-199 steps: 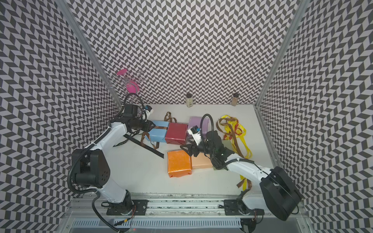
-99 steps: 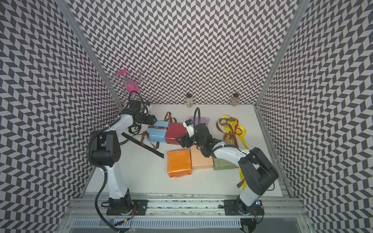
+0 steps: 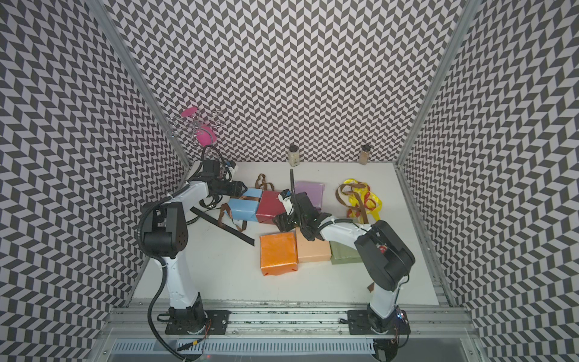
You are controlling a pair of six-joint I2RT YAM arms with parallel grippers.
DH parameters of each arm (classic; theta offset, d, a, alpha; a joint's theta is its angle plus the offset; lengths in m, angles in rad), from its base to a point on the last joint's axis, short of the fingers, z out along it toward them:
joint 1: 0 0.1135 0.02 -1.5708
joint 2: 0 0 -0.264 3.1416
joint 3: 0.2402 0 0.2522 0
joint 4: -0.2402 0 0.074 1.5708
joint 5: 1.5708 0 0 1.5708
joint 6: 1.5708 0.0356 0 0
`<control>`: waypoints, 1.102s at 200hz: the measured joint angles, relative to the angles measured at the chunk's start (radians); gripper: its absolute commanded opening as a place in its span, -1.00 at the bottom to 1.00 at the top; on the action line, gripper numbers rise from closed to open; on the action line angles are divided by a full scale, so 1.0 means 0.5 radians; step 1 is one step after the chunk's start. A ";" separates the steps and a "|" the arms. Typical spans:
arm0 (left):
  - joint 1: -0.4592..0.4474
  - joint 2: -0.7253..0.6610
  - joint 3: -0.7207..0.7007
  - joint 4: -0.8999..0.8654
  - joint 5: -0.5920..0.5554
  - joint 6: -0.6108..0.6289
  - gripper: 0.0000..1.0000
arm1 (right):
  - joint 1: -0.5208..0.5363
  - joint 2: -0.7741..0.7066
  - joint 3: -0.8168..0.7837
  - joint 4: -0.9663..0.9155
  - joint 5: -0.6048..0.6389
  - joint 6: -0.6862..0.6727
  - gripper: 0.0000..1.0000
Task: Untie the ribbon bows on the gift boxes
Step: Move the gift box to the center of the board.
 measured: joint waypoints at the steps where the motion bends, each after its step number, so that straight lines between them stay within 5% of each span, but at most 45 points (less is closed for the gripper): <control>1: 0.001 -0.003 -0.005 0.003 0.002 -0.003 0.47 | -0.001 0.000 0.002 -0.003 0.003 -0.001 0.37; 111: -0.080 -0.467 -0.723 0.349 0.069 -0.328 0.39 | -0.370 0.002 0.091 -0.147 0.098 0.020 0.42; 220: -0.292 -0.726 -1.006 0.663 0.131 -0.632 0.38 | -0.661 -0.098 0.007 -0.186 0.175 0.031 0.41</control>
